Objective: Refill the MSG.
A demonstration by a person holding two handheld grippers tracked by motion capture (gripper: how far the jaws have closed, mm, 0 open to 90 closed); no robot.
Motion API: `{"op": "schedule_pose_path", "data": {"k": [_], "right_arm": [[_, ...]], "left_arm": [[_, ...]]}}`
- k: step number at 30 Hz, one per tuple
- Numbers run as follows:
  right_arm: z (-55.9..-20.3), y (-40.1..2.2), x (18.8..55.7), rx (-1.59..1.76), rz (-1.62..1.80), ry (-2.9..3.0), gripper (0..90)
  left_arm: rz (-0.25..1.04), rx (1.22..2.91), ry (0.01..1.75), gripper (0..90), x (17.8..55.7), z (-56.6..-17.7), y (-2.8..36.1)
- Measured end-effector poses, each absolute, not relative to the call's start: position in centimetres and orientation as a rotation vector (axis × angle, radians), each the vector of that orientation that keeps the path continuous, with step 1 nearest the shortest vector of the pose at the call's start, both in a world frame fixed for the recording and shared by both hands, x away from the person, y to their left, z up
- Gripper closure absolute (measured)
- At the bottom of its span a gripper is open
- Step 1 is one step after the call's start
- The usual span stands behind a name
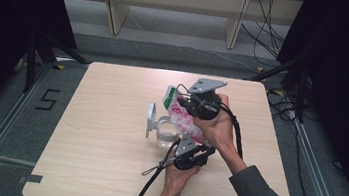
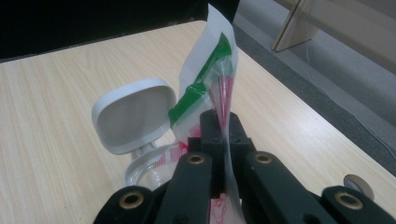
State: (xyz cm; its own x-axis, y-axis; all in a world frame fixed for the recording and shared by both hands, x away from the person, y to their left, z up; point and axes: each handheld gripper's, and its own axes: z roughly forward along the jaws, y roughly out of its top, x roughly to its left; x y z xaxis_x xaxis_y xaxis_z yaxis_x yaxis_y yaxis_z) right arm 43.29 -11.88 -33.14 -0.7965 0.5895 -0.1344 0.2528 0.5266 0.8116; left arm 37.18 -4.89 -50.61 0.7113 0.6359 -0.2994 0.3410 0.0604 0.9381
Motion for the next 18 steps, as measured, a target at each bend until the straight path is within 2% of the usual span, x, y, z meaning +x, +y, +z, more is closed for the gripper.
{"op": "schedule_pose_path", "data": {"k": [7,18], "right_arm": [[-33.37,-11.57,43.27,0.662,1.144,2.369,90.0],[-33.73,-11.31,43.3,0.641,1.123,2.381,90.0]], "left_arm": [[0.278,1.599,0.807,75.1,37.36,-50.7,-4.66],[0.27,1.585,0.811,75.1,37.24,-50.76,-4.9]]}}
